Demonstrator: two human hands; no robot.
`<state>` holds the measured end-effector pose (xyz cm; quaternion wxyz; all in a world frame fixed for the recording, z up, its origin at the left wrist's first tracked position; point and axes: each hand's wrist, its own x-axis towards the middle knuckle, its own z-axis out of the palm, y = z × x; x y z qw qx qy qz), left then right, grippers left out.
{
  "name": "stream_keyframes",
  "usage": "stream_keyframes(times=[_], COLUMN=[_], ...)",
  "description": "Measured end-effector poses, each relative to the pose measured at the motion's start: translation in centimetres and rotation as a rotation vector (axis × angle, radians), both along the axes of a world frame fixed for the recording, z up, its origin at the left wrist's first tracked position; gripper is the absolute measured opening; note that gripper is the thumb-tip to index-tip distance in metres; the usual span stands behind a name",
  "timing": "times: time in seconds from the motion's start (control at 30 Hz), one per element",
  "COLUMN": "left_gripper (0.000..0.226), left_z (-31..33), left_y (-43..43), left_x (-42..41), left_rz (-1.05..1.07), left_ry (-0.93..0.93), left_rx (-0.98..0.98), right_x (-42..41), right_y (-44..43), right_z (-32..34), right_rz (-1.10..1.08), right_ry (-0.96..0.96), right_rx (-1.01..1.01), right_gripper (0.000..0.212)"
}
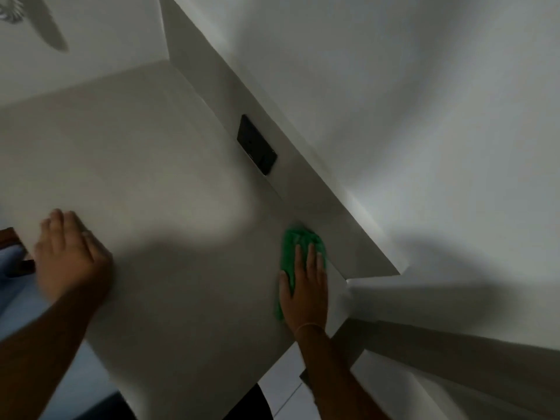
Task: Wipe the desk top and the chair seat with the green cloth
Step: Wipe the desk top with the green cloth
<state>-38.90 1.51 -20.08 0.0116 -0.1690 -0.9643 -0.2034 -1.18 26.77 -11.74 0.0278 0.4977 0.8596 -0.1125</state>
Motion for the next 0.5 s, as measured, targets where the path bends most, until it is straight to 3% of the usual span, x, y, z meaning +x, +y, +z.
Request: stream_keyframes(times=[0.1, 0.23, 0.4, 0.5], left_gripper=[0.058, 0.060, 0.065, 0.062], left_z=[2.4, 6.6, 10.7, 12.5], left_y=[0.4, -0.9, -4.4, -7.7], left_x=[7.9, 17.7, 24.1, 24.5], left_rz=[-0.082, -0.139, -0.346, -0.288], left_ry=[0.007, -0.194, -0.335, -0.315], left_rx=[0.036, 0.027, -0.012, -0.110], right_x=[3.5, 5.9, 3.3, -0.3], right_y=[-2.3, -4.4, -6.6, -10.6], right_z=[-0.1, 0.5, 2.7, 3.8], right_rz=[-0.131, -0.180, -0.117, 0.066], right_ry=[0.000, 0.049, 0.080, 0.285], right_rx=[0.018, -0.015, -0.026, -0.149], right_gripper=[0.072, 0.069, 0.054, 0.059])
